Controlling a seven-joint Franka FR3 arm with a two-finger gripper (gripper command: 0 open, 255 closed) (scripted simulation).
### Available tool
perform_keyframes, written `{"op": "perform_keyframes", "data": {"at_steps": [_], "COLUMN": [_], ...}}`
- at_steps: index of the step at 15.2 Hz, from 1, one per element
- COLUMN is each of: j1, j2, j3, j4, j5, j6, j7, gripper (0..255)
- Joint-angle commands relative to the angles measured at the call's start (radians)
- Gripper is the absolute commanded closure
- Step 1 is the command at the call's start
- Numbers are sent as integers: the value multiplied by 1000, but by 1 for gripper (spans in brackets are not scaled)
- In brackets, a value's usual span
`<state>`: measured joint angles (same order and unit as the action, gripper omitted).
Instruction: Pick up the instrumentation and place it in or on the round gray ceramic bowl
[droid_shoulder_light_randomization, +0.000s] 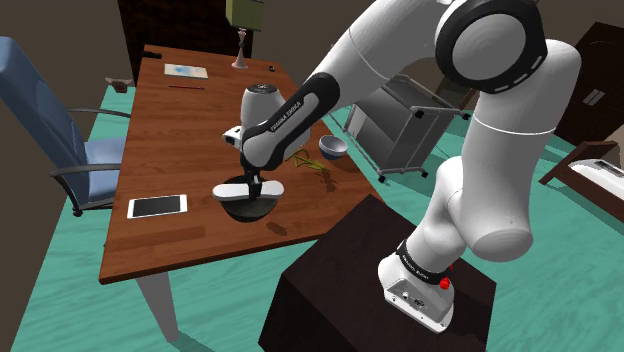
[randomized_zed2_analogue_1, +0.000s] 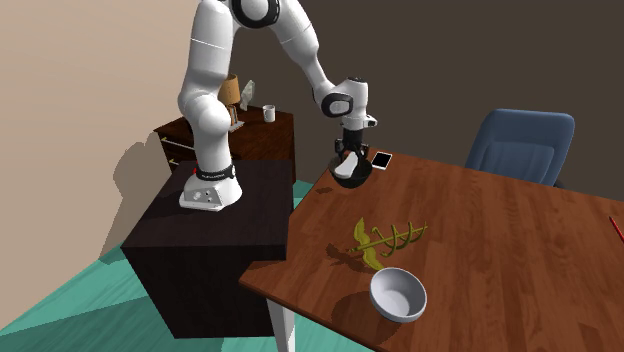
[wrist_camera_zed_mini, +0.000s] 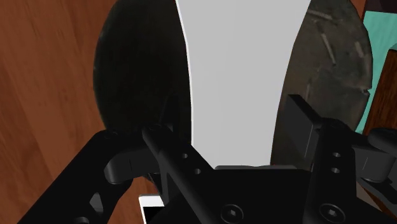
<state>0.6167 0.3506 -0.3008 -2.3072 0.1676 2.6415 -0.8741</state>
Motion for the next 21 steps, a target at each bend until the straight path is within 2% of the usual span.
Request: {"op": "perform_keyframes", "data": {"at_steps": [1, 7, 8, 13, 17, 21], "j1": [-2, -2, -2, -2, 31, 30], "j2": [7, 7, 8, 7, -112, -112], "j3": [3, 3, 4, 3, -40, -38], "j4": [-2, -2, -1, -2, -7, -7], "j5": [5, 5, 5, 5, -66, -66], "j6": [10, 10, 10, 10, -99, -99], "j7": [-4, -4, -3, -4, 47, 47], "gripper": [255, 255, 0, 0, 0, 0]}}
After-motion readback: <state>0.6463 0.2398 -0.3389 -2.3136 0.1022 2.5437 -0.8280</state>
